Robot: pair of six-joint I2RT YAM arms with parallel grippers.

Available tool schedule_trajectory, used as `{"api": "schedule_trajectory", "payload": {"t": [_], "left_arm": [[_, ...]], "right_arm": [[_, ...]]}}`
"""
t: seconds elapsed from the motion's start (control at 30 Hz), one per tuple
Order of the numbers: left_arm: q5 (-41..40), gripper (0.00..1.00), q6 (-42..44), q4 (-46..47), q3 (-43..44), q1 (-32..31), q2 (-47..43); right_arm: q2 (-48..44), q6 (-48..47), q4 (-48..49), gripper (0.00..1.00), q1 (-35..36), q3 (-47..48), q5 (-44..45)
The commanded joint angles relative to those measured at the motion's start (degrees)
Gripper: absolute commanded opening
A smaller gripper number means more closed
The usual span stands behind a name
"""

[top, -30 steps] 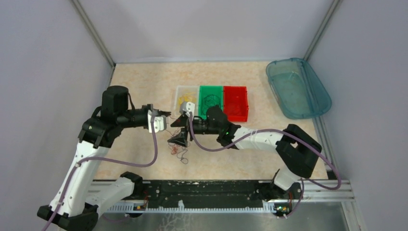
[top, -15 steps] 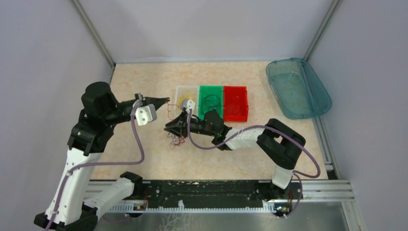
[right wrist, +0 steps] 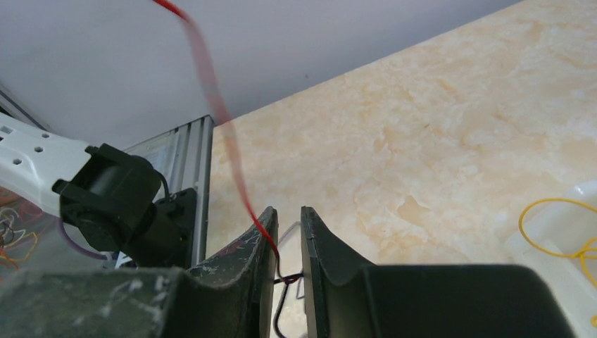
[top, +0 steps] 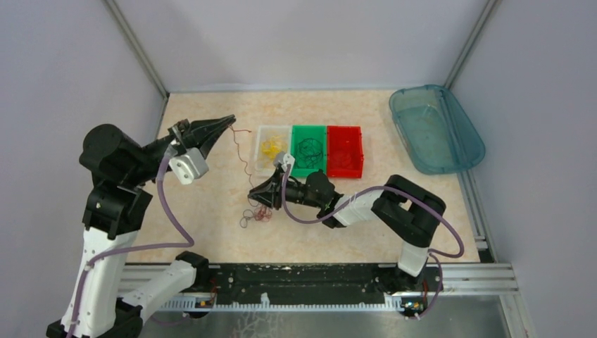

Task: Untangle the cables
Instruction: Untie the cable.

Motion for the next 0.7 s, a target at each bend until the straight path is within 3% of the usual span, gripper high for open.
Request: {"api": "schedule_trajectory", "payload": {"t": [0.0,0.37,0.67], "left_arm": [[-2.4,0.0,-0.6,8.6,2.7,-0.3,-0.4],[-7.6,0.0,2.2,23.0,7.6,-0.3,1.4],[-10.3,0.0,3.7,32.3,10.7,-0.3,3.4]], "right_arm": [[1.3,1.2,5.1,0.2,0.7,-1.7,0.4],[2.3,1.6,6.2,0.2,0.7,-5.0,1.1],[3.6,1.3,5.3,0.31,0.7,-5.4,-0.1]]}}
